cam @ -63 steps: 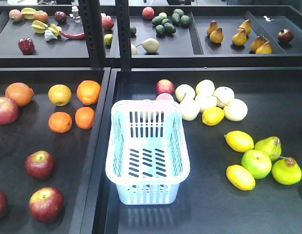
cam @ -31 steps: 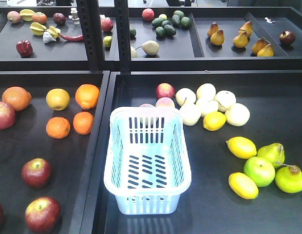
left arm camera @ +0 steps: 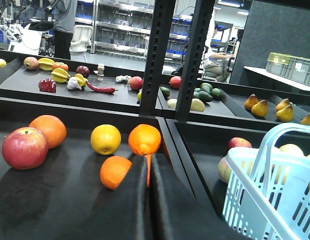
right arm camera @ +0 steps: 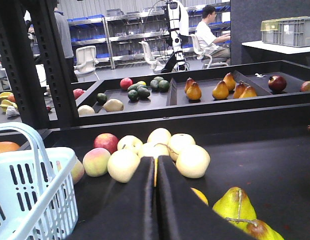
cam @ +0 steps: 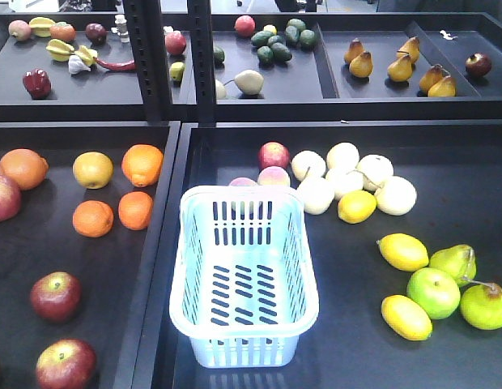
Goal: Pick three apples into basket with both arms
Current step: 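Stop the base in front of the light-blue basket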
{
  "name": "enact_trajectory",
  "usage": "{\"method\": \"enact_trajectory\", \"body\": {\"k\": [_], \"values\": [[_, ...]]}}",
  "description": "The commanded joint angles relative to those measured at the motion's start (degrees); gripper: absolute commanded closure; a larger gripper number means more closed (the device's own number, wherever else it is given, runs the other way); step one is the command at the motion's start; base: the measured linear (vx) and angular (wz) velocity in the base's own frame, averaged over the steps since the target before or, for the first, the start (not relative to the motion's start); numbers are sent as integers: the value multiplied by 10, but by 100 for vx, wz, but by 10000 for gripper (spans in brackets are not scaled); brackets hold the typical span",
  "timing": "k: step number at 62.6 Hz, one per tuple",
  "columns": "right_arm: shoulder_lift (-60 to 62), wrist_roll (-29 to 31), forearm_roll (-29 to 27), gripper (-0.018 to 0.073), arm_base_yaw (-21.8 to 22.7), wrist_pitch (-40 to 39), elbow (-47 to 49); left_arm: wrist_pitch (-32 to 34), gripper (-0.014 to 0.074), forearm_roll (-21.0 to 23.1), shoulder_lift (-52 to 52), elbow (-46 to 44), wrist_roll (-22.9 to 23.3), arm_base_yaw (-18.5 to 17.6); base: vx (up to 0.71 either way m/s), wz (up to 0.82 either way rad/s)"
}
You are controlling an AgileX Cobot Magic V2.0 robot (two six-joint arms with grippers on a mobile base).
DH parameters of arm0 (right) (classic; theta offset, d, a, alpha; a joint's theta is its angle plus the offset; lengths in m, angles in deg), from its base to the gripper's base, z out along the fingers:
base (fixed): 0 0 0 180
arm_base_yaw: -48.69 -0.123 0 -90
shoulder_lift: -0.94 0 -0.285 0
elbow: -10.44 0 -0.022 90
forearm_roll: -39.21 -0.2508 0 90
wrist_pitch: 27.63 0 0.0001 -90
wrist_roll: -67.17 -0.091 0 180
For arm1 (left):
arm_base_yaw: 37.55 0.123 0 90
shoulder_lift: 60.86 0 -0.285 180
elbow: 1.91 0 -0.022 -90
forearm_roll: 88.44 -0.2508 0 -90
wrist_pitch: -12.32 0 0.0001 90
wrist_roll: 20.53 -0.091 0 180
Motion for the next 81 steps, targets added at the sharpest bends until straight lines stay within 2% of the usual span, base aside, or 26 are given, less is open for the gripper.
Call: {"method": "enact_trajectory", "body": {"k": [1,81], "values": [[7,4,3,564,2,-43,-7,45,603,1,2,-14,5,-1,2,0],[7,4,3,564,2,-43,-7,45,603,1,2,-14,5,-1,0,0]]}}
